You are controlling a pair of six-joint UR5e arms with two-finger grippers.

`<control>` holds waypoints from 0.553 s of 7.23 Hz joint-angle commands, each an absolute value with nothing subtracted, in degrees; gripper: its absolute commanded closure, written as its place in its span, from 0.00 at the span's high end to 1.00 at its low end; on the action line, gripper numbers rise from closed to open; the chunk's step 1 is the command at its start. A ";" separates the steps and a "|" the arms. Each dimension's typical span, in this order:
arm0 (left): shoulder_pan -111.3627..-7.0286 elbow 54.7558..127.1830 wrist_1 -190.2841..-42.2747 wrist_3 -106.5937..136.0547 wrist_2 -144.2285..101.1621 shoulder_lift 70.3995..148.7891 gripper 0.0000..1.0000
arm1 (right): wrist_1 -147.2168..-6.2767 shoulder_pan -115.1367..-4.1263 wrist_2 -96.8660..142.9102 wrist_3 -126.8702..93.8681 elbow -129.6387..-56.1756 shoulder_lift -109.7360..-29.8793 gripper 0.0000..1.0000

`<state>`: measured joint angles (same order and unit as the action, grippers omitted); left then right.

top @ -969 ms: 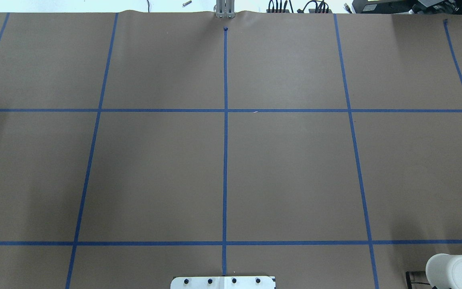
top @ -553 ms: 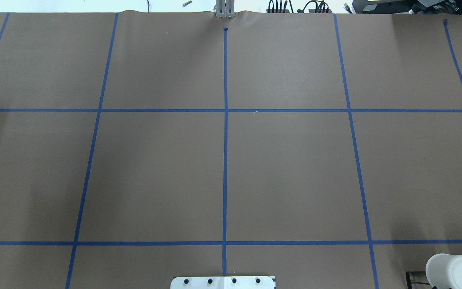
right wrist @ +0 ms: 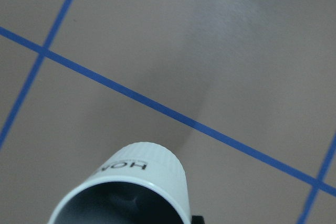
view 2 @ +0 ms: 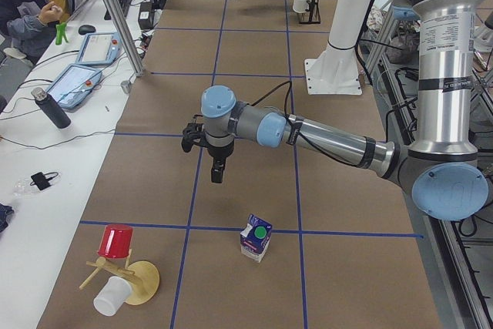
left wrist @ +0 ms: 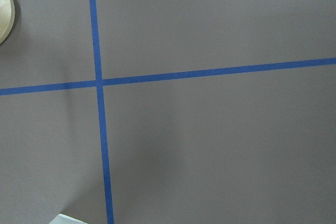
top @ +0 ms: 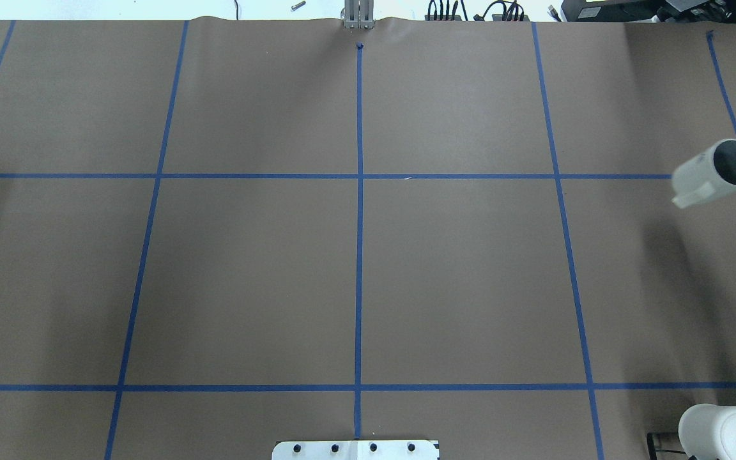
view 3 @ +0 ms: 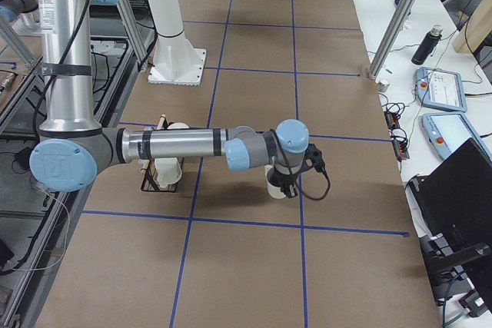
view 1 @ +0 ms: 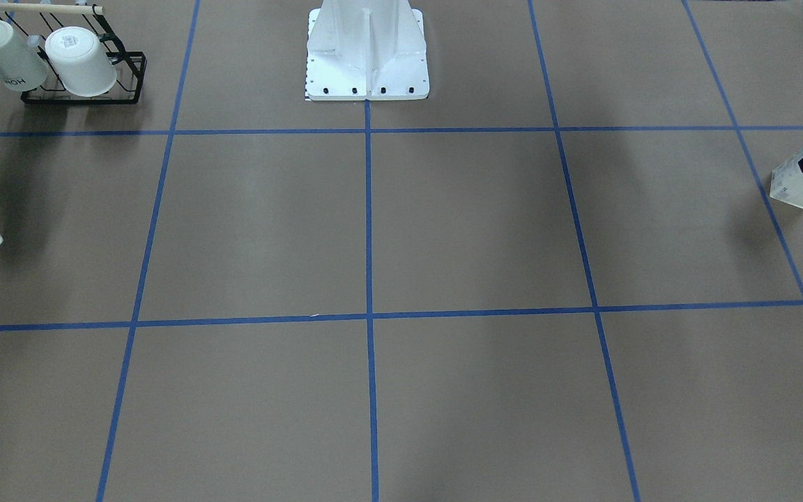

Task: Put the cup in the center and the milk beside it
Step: 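Carry the white mug with the right gripper toward the table center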

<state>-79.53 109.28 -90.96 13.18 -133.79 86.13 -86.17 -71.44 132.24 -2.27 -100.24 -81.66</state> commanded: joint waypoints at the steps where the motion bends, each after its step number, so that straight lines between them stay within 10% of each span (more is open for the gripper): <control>1: -79.45 109.16 -90.97 13.18 -133.86 86.13 0.98 | -92.28 -55.28 126.86 -16.71 -101.61 -66.07 0.00; 4: -79.45 108.90 -90.97 13.18 -133.86 86.13 0.98 | -92.37 -42.92 123.49 -30.83 -95.39 -50.94 0.00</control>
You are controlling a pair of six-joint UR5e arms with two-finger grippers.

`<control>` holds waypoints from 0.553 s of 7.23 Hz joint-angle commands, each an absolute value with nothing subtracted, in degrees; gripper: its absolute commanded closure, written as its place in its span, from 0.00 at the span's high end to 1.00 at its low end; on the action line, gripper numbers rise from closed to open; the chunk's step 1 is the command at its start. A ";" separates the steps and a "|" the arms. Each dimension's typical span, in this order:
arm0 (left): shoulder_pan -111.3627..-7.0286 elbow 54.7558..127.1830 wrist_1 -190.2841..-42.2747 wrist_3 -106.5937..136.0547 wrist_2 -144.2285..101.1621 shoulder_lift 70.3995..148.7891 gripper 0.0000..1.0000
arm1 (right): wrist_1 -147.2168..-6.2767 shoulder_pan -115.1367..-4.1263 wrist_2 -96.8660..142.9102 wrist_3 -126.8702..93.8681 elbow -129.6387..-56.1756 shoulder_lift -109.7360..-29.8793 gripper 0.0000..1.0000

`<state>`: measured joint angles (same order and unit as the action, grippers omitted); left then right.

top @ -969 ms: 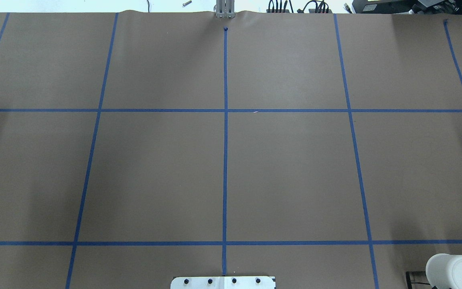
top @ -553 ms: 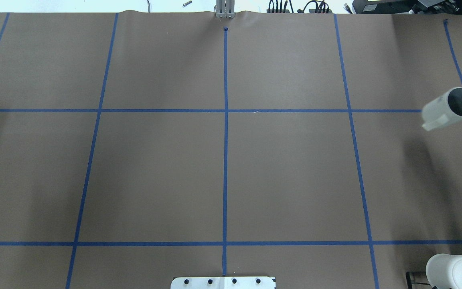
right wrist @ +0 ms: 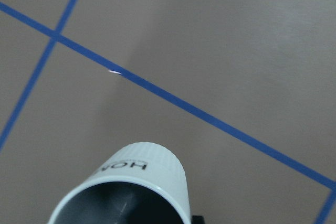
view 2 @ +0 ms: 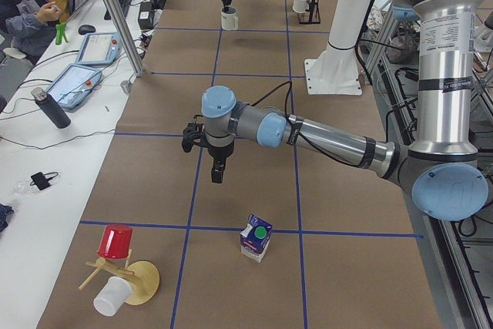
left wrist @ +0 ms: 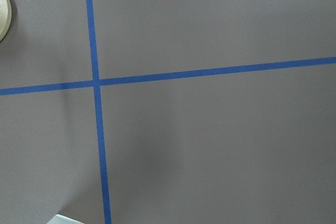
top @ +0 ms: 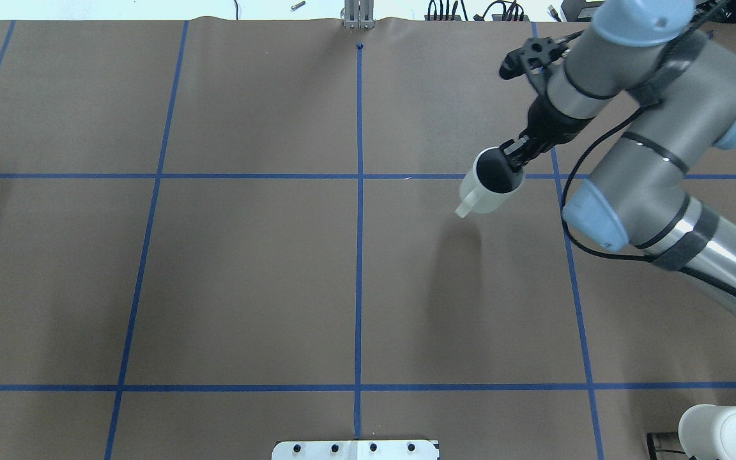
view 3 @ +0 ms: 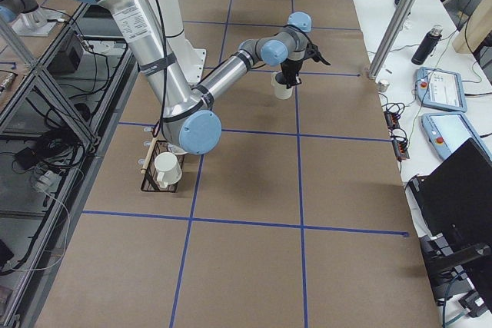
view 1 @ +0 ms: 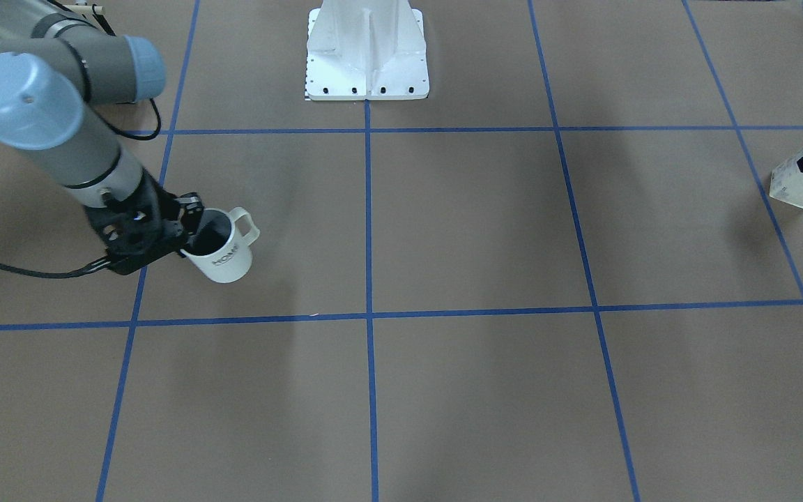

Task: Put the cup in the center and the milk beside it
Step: 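Carry the white mug with the right gripper toward the table center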

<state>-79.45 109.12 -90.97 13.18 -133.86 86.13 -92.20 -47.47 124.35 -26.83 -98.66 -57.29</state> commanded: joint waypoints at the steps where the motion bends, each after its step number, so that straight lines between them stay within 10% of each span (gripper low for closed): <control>1: -79.45 109.07 -90.97 13.18 -133.86 86.05 0.98 | -92.20 -40.19 121.49 -33.63 -92.58 -48.28 0.00; 4: -79.45 109.16 -90.97 13.18 -133.86 85.87 0.98 | -92.02 -37.19 120.50 -33.75 -85.37 -41.78 0.00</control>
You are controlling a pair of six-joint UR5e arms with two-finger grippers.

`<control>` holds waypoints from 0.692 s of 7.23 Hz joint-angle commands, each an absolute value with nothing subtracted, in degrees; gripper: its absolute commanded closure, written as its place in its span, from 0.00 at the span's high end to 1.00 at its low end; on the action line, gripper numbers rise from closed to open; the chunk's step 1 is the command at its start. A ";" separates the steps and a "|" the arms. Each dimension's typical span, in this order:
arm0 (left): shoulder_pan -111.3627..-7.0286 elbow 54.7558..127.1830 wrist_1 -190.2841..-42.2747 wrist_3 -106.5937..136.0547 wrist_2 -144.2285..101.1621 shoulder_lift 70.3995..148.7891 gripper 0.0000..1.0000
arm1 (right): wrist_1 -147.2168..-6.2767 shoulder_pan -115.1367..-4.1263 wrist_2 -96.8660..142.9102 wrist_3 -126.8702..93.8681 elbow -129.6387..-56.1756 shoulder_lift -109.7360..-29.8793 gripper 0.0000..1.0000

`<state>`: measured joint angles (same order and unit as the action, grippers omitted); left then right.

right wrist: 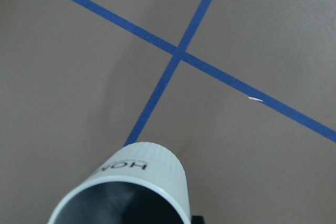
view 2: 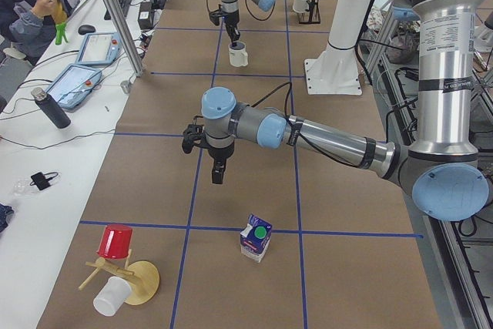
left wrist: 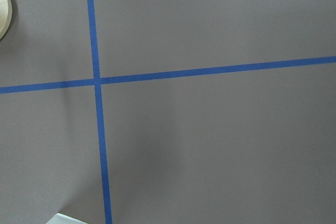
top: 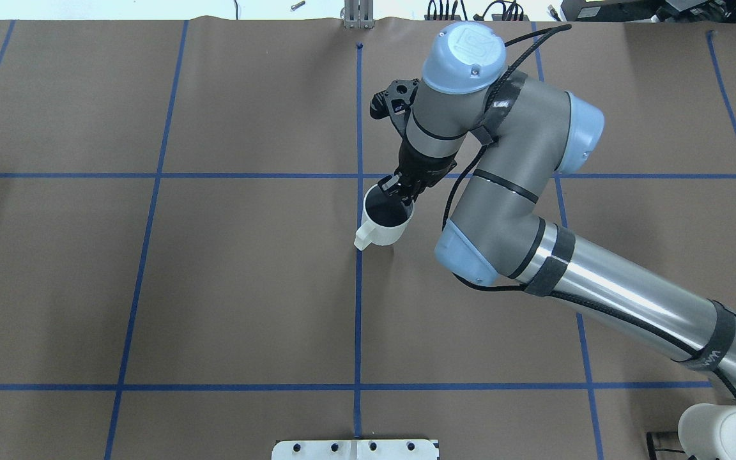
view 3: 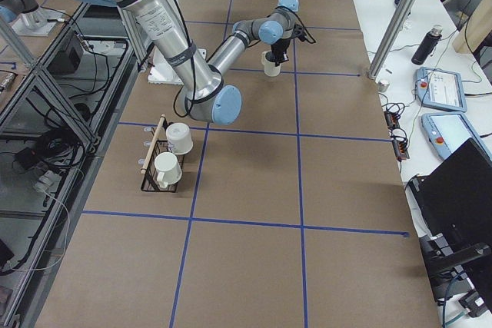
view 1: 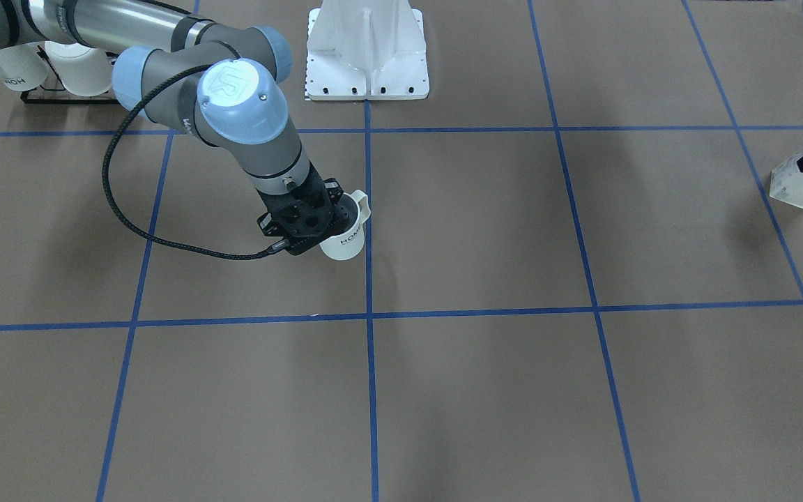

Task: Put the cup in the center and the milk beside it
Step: 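Carry the white mug with the right gripper toward the table center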

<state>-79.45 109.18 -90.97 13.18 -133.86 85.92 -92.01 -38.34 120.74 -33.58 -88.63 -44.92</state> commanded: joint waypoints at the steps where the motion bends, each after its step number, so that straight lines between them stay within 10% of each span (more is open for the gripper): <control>1: -79.45 109.16 -91.05 13.18 -133.86 85.87 0.98 | -92.11 -37.79 120.15 -33.14 -83.86 -41.05 0.00; 5: -79.54 109.51 -91.05 13.45 -133.94 85.78 0.98 | -84.67 -41.21 119.09 -30.32 -68.06 -33.49 0.00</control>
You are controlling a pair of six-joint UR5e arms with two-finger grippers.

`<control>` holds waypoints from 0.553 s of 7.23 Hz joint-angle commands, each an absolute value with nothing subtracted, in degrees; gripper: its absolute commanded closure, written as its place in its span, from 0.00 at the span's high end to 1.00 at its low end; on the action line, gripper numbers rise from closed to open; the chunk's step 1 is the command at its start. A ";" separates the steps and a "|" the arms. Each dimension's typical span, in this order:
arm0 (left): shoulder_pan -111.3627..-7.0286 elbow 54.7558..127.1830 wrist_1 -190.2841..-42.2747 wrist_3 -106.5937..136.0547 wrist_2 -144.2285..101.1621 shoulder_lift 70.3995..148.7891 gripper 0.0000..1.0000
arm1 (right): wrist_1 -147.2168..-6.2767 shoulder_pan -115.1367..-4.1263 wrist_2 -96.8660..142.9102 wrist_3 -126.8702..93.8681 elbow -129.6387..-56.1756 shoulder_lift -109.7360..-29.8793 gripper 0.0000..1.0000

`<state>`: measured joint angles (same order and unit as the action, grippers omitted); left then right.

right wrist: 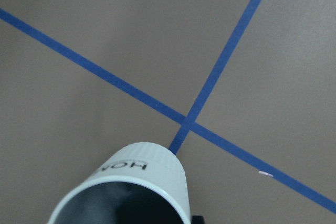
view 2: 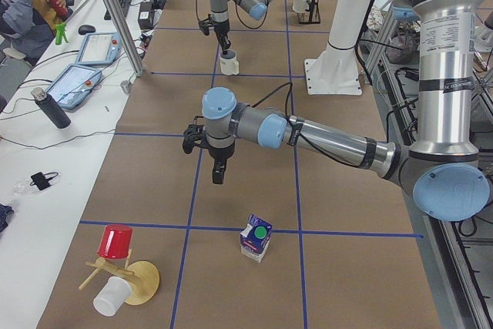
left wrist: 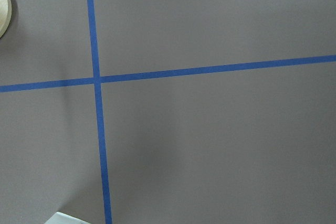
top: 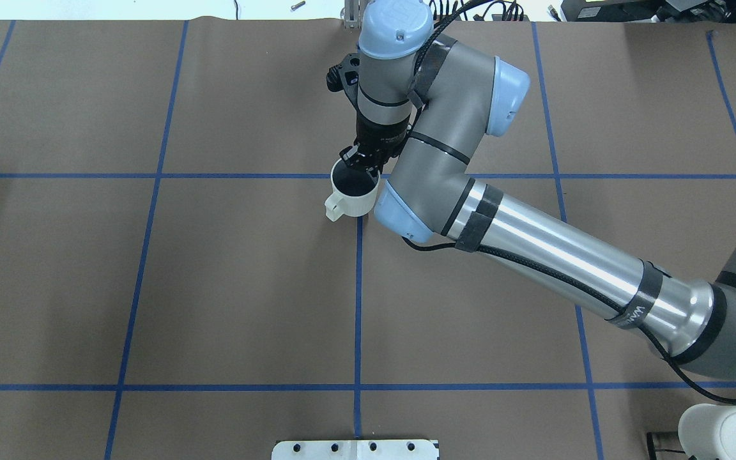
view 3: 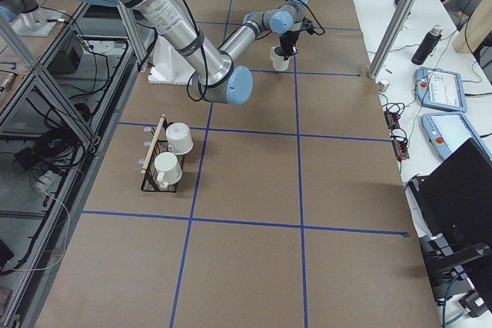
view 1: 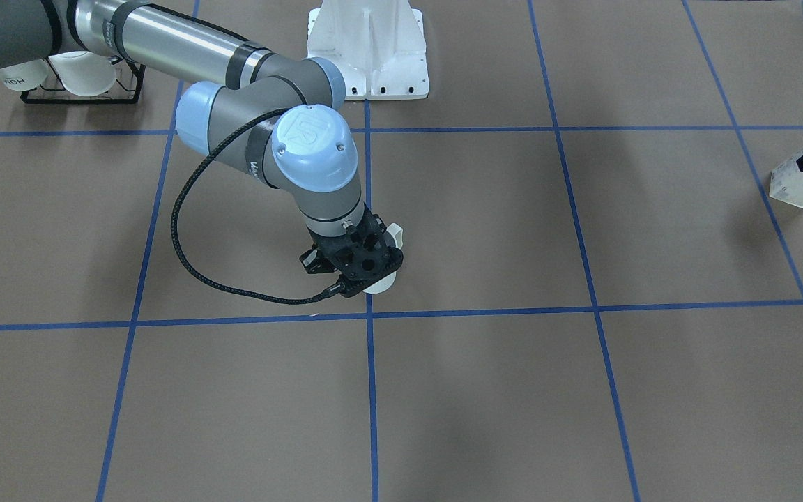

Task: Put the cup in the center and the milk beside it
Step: 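Carry the white mug with the right gripper toward the table center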

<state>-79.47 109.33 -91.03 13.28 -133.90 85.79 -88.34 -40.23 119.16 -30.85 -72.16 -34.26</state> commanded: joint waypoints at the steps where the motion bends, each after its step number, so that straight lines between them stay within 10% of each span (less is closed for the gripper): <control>1: -79.54 109.77 -90.97 13.53 -133.86 85.69 0.98 | -84.03 -41.31 119.09 -29.97 -67.68 -33.49 0.00; 4: -79.54 109.95 -90.97 13.54 -133.86 85.69 0.98 | -83.33 -41.31 119.09 -29.97 -67.24 -33.49 0.00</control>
<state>-79.54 109.86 -90.97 13.53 -133.86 85.70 -83.88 -41.28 119.09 -29.99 -67.37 -33.50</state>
